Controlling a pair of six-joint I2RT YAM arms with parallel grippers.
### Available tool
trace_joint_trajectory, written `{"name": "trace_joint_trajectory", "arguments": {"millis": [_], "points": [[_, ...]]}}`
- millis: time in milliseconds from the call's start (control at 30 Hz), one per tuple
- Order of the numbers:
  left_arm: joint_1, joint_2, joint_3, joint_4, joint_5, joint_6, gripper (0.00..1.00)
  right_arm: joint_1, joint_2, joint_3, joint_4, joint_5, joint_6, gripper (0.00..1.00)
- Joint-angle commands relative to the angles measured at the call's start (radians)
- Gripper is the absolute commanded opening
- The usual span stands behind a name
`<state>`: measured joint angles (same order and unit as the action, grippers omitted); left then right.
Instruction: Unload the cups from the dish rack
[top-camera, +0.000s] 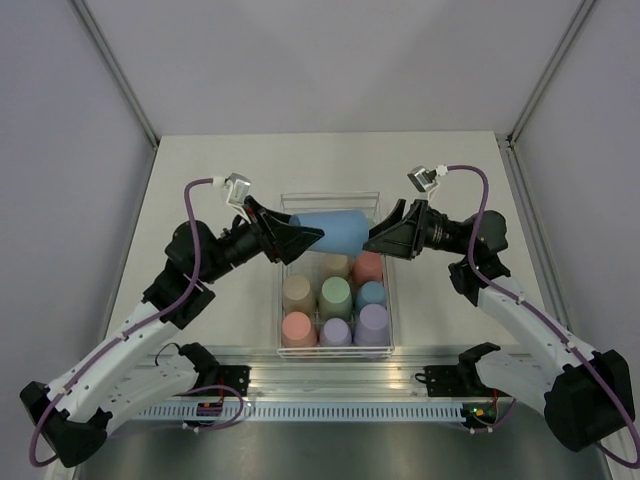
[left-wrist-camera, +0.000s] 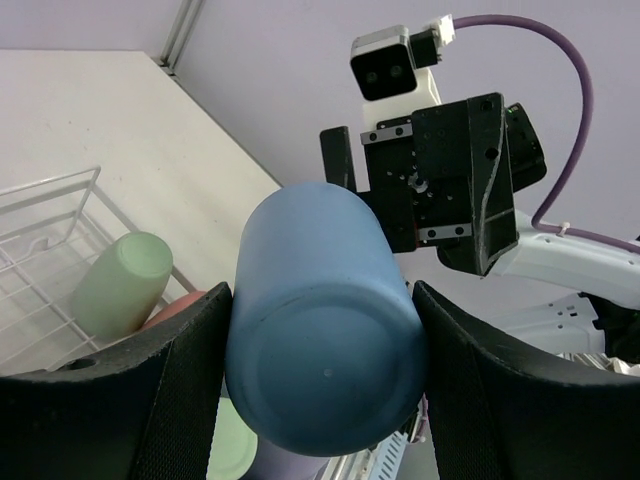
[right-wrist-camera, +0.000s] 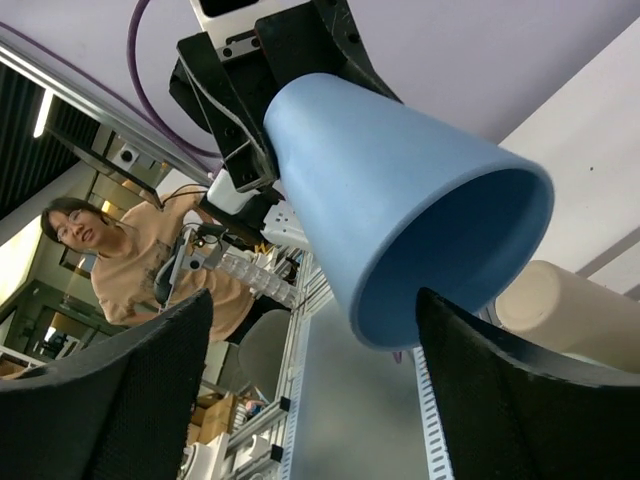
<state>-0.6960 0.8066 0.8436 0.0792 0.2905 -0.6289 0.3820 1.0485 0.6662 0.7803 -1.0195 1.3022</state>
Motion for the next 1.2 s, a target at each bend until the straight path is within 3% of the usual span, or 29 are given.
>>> {"name": "trace_joint_trajectory", "arguments": {"millis": [0, 67, 300, 400, 467, 567, 600, 633, 867, 967, 1033, 1133, 1167], "points": [[0.003, 0.012, -0.009, 0.09, 0.013, -0.043, 0.02, 0.014, -0.03, 0.027, -0.076, -0.008, -0.09, 0.84], [0.003, 0.029, -0.021, 0.112, 0.019, -0.058, 0.02, 0.027, -0.021, 0.026, -0.044, -0.004, -0.066, 0.74], [0.001, 0.091, -0.052, 0.211, 0.098, -0.129, 0.02, 0.093, 0.044, 0.007, 0.189, 0.021, 0.054, 0.16], [0.003, 0.092, -0.069, 0.229, 0.101, -0.143, 0.02, 0.103, 0.059, 0.006, 0.244, 0.032, 0.078, 0.01], [0.003, 0.088, -0.072, 0.223, 0.098, -0.143, 0.03, 0.106, 0.059, 0.006, 0.249, 0.044, 0.075, 0.01], [0.003, 0.075, -0.072, 0.197, 0.069, -0.135, 0.54, 0.106, 0.053, 0.009, 0.232, 0.055, 0.046, 0.01], [0.003, 0.071, -0.074, 0.186, 0.056, -0.134, 0.87, 0.106, 0.053, 0.015, 0.197, 0.064, 0.02, 0.01], [0.003, 0.057, -0.074, 0.16, 0.039, -0.134, 0.98, 0.106, 0.051, 0.019, 0.174, 0.067, 0.0, 0.01], [0.003, -0.018, -0.071, 0.004, -0.18, -0.117, 1.0, 0.106, 0.03, 0.087, -0.067, 0.09, -0.188, 0.01], [0.003, -0.067, -0.057, -0.12, -0.293, -0.107, 1.0, 0.106, 0.01, 0.137, -0.307, 0.136, -0.375, 0.01], [0.003, -0.096, -0.054, -0.171, -0.364, -0.097, 1.0, 0.106, 0.005, 0.222, -0.578, 0.183, -0.505, 0.01], [0.004, -0.135, -0.043, -0.269, -0.439, -0.075, 1.0, 0.104, 0.04, 0.395, -0.994, 0.434, -0.759, 0.01], [0.003, -0.141, -0.038, -0.294, -0.467, -0.071, 1.0, 0.106, 0.054, 0.48, -1.08, 0.602, -0.841, 0.01]]}}
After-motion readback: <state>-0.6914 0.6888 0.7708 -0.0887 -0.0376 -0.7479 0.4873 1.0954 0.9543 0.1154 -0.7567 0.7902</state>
